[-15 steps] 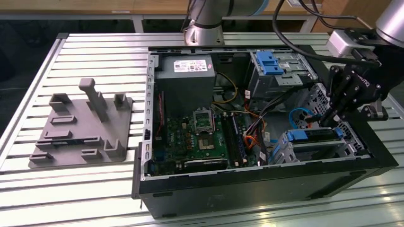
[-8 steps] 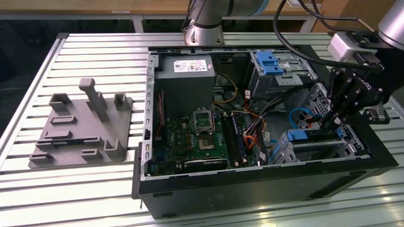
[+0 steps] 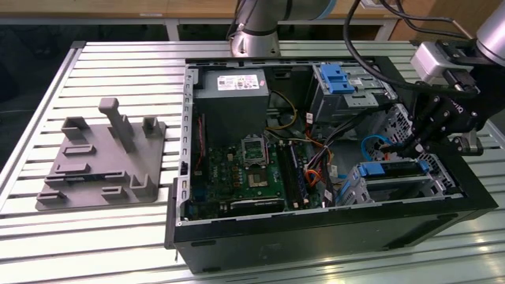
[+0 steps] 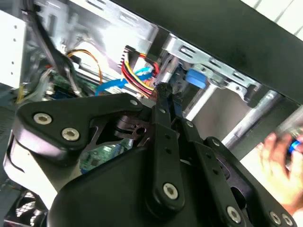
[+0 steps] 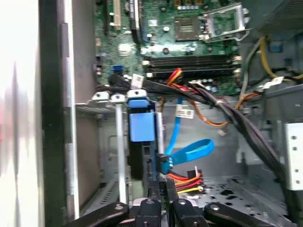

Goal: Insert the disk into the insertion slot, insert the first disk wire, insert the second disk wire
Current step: 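Insert the first disk wire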

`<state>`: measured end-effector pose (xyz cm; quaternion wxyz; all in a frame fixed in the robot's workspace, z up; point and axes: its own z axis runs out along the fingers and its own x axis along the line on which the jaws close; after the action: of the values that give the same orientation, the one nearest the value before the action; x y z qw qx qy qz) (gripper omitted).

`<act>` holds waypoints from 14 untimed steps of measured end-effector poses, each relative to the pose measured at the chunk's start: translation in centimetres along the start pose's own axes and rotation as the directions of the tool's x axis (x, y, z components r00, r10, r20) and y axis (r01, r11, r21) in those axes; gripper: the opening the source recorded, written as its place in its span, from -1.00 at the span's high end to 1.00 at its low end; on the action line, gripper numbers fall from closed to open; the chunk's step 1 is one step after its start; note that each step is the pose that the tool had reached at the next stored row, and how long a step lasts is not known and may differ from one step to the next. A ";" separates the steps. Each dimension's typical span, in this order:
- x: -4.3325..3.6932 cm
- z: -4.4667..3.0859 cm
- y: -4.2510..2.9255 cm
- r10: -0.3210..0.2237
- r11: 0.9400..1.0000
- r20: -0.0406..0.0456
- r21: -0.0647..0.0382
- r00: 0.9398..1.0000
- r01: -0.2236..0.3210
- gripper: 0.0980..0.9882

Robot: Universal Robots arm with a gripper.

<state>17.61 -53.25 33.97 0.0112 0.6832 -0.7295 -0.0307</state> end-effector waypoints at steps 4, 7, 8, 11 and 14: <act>0.16 -0.01 -0.01 -0.001 1.000 0.012 -0.001 1.000 0.001 0.86; 0.17 -0.02 -0.01 -0.001 1.000 0.012 -0.001 1.000 0.001 0.86; 0.17 -0.02 -0.01 -0.001 1.000 0.012 -0.001 1.000 0.001 0.86; 0.18 -0.01 -0.01 -0.002 1.000 0.007 0.000 1.000 0.002 0.86; 0.24 -0.03 -0.02 -0.002 1.000 0.000 0.000 1.000 0.002 0.86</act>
<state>17.61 -53.49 34.00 0.0110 0.6840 -0.7288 -0.0308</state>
